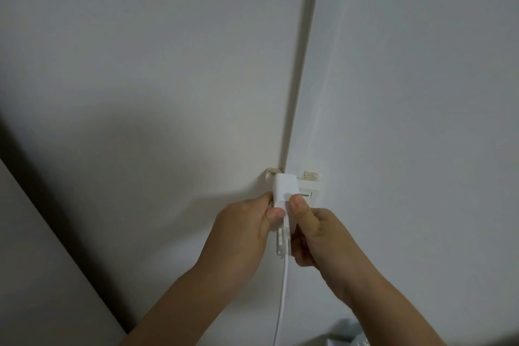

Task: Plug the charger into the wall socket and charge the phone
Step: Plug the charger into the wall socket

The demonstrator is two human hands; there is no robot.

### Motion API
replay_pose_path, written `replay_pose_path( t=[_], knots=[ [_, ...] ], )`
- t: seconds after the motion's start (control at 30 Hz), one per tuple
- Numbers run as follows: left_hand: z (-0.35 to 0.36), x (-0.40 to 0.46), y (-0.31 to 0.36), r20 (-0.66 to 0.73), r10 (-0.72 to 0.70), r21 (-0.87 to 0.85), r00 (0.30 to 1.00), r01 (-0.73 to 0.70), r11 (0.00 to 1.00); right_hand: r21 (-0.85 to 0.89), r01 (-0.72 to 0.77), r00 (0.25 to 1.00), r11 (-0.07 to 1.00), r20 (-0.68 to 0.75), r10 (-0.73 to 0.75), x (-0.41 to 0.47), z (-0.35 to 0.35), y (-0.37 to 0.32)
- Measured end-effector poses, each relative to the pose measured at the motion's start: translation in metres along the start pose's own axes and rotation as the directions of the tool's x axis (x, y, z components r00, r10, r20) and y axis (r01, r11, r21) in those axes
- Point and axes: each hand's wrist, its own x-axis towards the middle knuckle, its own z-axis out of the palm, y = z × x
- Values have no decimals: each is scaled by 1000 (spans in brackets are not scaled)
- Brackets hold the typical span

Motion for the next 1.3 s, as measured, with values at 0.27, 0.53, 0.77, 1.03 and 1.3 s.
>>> replay_pose_path(
  t=[0.27,0.53,0.77,1.03,1.3],
  knots=[
    [-1,-3,1,73,-30,14,997,29,999,-354,93,990,931,-64,-123,1,-8,7],
    [3,-8,1,156,-57,-5,986,59,998,-467,98,984,879,-86,-155,1,1,20],
    [6,-8,-3,99,-39,-73,994,46,996,-33,-151,989,988,8,151,-1,9,5],
    [7,-8,-6,80,-8,-20,997,9,1000,44,-268,963,963,-7,268,12,10,-1],
    [10,-6,-11,1,-2,-70,1000,2,998,10,-290,957,957,-7,290,18,6,-2]
  ],
)
